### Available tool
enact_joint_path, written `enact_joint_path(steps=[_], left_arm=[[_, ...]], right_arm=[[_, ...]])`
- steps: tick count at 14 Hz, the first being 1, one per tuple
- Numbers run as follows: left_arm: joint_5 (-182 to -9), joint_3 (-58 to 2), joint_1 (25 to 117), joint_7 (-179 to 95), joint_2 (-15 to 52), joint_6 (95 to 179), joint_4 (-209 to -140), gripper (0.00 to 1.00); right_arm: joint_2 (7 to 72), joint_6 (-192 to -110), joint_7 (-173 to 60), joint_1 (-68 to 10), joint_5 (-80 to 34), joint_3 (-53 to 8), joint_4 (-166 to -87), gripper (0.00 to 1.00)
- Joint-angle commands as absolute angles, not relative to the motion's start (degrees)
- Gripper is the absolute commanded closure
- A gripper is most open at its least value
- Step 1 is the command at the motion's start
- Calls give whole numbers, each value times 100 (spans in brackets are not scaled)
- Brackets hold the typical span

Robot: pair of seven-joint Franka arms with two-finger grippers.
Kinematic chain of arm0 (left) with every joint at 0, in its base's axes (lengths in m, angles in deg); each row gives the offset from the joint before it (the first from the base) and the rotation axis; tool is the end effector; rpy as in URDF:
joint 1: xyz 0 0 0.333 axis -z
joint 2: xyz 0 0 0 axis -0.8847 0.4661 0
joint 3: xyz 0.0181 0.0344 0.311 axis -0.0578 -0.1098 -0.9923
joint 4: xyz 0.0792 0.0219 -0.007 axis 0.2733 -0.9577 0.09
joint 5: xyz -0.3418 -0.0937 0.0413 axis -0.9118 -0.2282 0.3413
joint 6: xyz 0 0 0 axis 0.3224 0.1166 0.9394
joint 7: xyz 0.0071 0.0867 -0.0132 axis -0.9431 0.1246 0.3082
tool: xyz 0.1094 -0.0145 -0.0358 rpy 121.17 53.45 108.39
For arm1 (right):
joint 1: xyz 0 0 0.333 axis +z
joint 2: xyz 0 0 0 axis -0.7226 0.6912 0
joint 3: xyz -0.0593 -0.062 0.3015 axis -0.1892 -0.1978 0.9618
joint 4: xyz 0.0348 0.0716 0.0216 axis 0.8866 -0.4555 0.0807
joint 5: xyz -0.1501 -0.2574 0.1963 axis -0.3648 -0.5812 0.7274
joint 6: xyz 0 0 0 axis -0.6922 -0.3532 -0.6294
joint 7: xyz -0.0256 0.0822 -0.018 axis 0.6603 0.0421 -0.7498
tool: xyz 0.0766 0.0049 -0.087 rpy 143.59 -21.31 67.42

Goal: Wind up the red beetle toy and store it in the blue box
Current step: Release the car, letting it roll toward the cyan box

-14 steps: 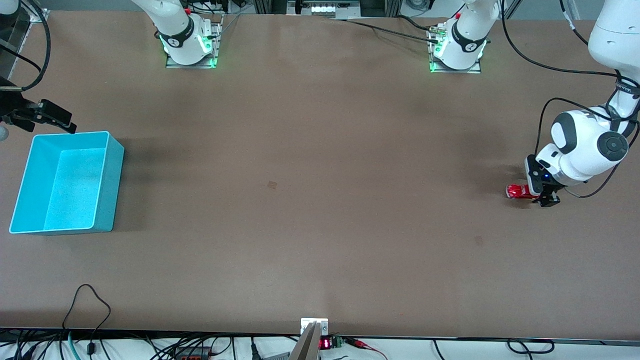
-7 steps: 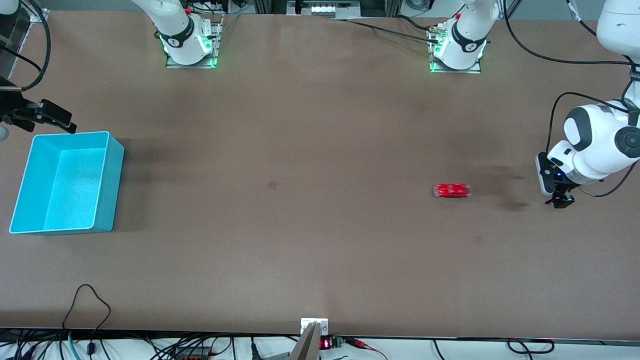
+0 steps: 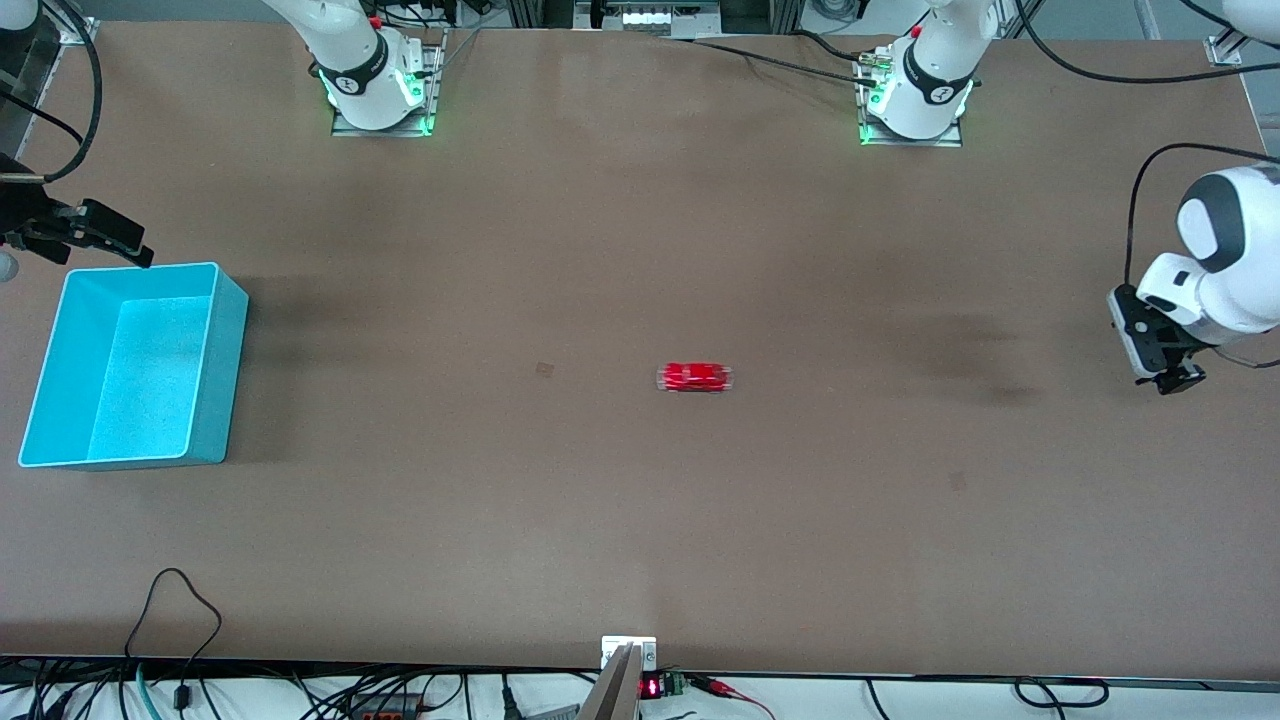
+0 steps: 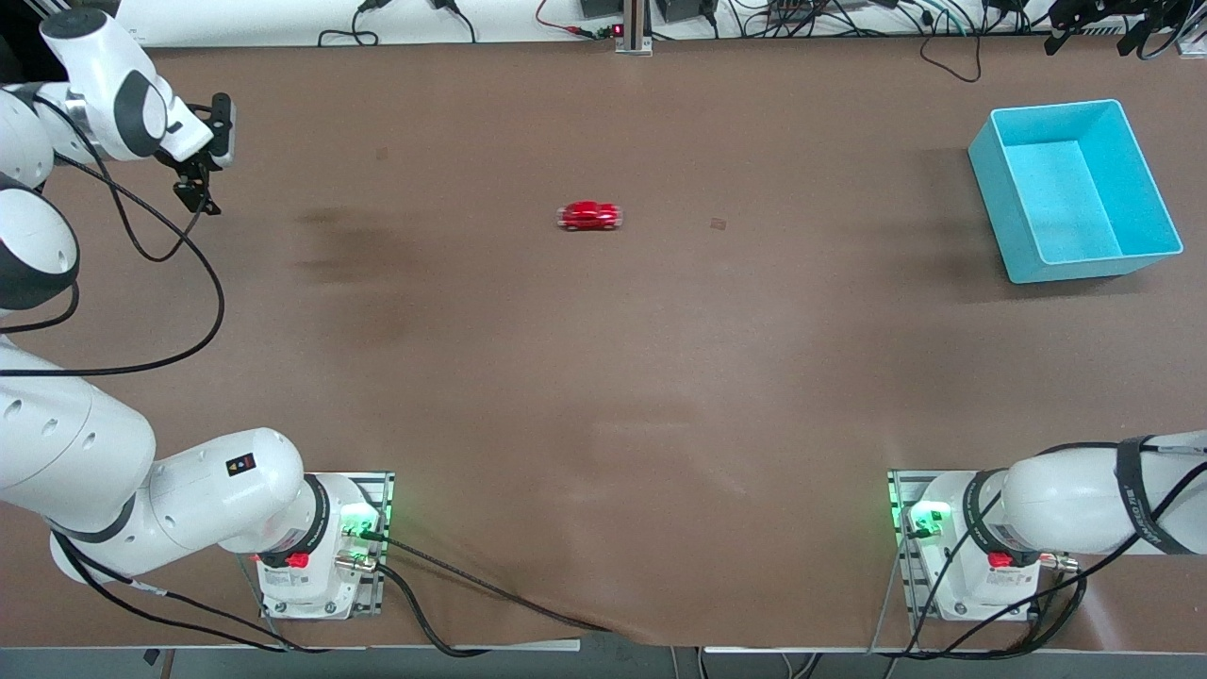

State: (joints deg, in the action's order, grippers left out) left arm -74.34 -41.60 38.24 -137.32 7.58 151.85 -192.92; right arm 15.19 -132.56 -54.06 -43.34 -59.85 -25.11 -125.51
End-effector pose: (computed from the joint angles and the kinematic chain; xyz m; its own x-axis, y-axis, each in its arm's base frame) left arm 0.5230 0.1885 0.3229 0.2087 -0.9687 -0.1342 -0.9764 -0.2143 0.0284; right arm 0.5188 -0.0461 0.5713 0.9992 -0.0389 -0.0029 -0.0389 -0.9992 -0.0003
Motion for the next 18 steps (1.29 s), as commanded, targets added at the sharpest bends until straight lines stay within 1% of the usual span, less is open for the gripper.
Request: enact_joint_path(steps=[1,5,7,12,14,17,18], left_arm=[[-7411,-3993,3796,-13467,676,14243,-18766,0],[-7411,-3668,3796,-12809,658,12898,-17940,0],[-7463,-3579,3796,-12379,589,12597,-17728,0],[-7647,-2825,3796,-10405,500,11332,-16938,0],[-7666,-2438,3796,-9323,509,11024,-16691,0],[-7701,-1980,3813,-7767,535,10918,-16541,0],[-7805,-1857,3822,-7353,579,10769,-16340,0]], right_arm=[[1509,-13233,-5427,-4337,-6003,-2506,-12522,0],[1518,-13233,-5427,-4337,-6003,-2506,-12522,0],[1518,-13242,-5427,-4355,-6003,-2506,-12522,0],[1658,-13259,-5436,-4355,-5994,-2506,-12522,0],[1755,-13303,-5436,-4372,-5985,-2506,-12513,0],[1826,-13313,-5523,-4399,-5985,-2524,-12513,0],[1860,-13321,-5532,-4399,-5977,-2524,-12522,0]])
